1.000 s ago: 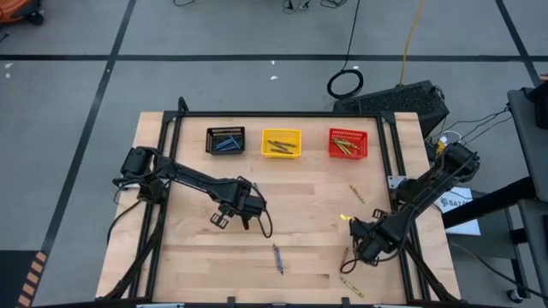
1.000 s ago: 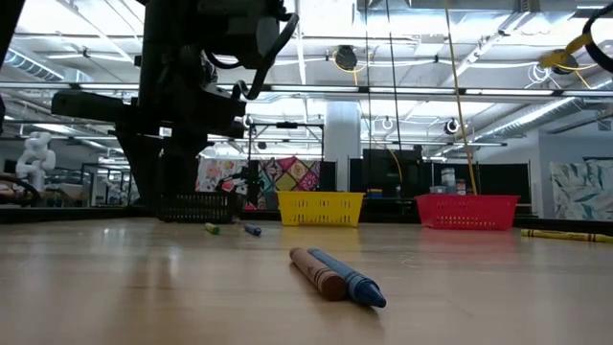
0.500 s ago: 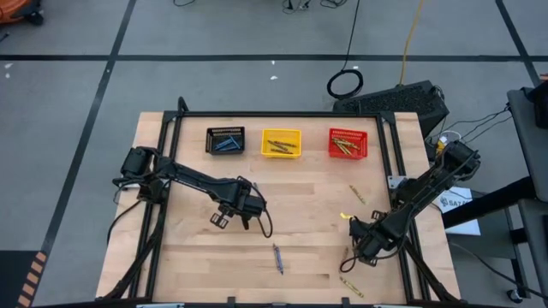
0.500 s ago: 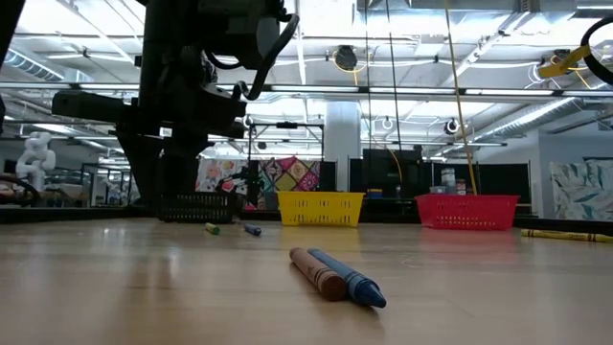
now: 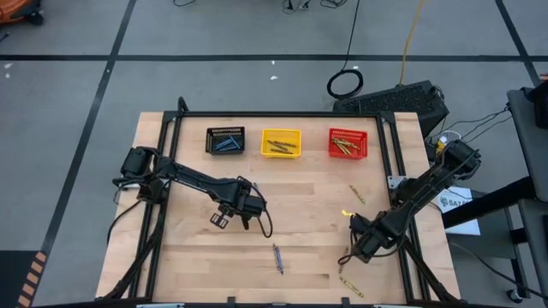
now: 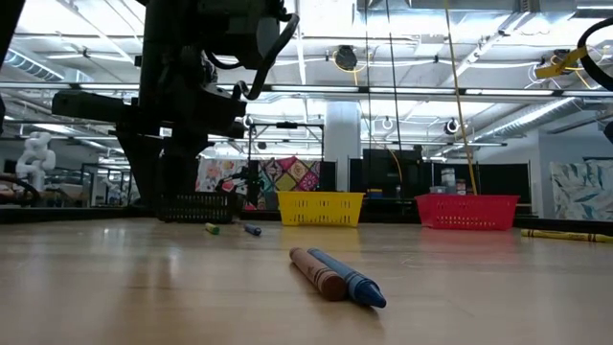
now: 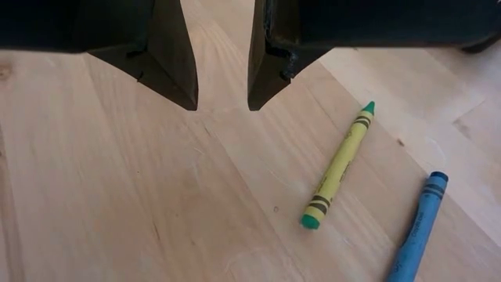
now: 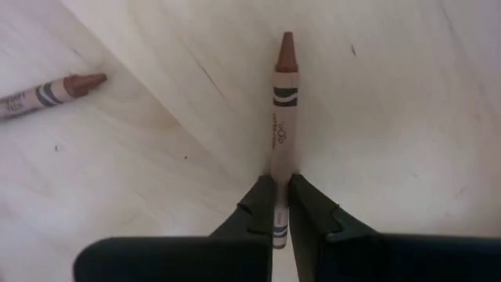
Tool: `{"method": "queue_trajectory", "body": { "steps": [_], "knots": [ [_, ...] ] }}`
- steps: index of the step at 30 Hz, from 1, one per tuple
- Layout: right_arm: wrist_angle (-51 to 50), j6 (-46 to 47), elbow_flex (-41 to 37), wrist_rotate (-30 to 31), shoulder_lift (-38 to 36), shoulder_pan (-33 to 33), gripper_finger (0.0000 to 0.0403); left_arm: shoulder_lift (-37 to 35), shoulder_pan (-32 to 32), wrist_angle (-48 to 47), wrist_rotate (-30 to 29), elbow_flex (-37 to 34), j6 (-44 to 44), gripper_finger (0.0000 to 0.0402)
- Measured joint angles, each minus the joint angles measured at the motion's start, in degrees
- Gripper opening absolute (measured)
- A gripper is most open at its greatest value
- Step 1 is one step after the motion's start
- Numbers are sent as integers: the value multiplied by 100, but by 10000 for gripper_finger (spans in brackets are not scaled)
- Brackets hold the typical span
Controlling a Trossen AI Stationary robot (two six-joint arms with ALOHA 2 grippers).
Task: Sort crayons
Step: Put the brown crayon into the yellow bin
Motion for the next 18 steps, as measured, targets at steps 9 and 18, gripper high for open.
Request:
{"method": "queue_trajectory", "body": {
  "steps": [9, 18],
  "knots": [
    [93, 355, 267, 13, 38, 3, 1, 0, 0, 14, 0, 0, -7, 105],
    [170, 253, 684, 818, 21, -116, 0, 0, 0, 10, -2, 0, -146, 105]
  ]
}}
